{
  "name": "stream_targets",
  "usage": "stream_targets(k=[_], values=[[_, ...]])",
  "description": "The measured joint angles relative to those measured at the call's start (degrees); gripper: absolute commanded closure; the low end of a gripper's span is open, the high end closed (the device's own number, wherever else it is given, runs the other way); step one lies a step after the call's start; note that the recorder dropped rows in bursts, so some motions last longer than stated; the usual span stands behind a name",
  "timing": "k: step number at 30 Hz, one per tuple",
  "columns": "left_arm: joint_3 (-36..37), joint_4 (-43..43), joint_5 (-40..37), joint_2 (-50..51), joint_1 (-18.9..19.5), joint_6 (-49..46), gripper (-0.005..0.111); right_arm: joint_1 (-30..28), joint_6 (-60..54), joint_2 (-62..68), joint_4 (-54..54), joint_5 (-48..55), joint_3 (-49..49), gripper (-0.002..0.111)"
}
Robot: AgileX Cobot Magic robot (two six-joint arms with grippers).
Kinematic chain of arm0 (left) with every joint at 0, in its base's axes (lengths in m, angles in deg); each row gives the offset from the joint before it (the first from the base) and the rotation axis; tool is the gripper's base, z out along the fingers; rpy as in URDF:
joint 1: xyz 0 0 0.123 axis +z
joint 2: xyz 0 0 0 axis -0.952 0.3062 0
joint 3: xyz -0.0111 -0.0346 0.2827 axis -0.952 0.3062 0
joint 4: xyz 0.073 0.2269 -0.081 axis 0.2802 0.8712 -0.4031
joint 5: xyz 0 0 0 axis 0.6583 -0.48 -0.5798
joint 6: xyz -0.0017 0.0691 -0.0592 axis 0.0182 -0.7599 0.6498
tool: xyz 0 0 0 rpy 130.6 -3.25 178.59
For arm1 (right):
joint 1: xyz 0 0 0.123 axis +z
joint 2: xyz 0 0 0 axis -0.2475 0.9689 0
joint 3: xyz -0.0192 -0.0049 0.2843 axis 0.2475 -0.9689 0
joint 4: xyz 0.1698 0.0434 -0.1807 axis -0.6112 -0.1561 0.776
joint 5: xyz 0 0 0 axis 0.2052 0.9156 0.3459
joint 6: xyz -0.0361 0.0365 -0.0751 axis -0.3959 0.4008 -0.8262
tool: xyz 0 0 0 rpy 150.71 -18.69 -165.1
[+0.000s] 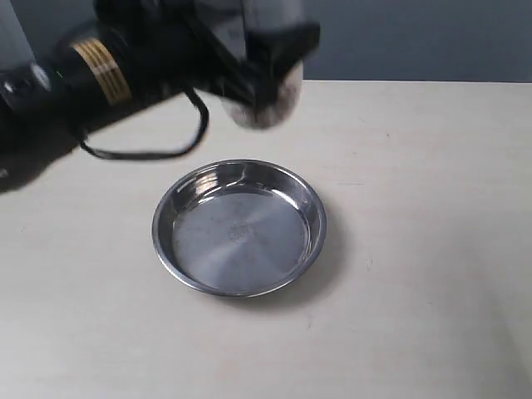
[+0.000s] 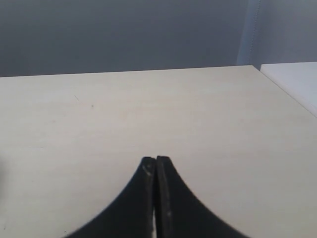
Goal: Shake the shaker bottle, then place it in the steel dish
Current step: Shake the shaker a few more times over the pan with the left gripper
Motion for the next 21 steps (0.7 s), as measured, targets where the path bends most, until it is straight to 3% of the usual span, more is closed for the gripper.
stream_targets(k=[7,11,14,16,18,21], values=[[2.31,-0.08,-9.81,6.37,0.01,3.68,0.106,0.0,0.0,0.0,0.0,0.0,0.0,0.109],[-0.68,0.09,-8.78,1.82,-0.22,3.07,0.106,0.0,0.0,0.0,0.0,0.0,0.0,0.109],[1.62,-0.26,-8.5,6.97,-0.62,3.4,0.106,0.0,0.0,0.0,0.0,0.0,0.0,0.109],[3.67,0.85,-14.33,10.12,-0.62,3.68,0.106,0.0,0.0,0.0,0.0,0.0,0.0,0.109],[4.44,2.5,-19.09,8.4,-0.62,3.41,0.106,0.0,0.0,0.0,0.0,0.0,0.0,0.109],[2.03,1.96,-15.7,1.27,-0.14,2.76,0.106,0.0,0.0,0.0,0.0,0.0,0.0,0.109]])
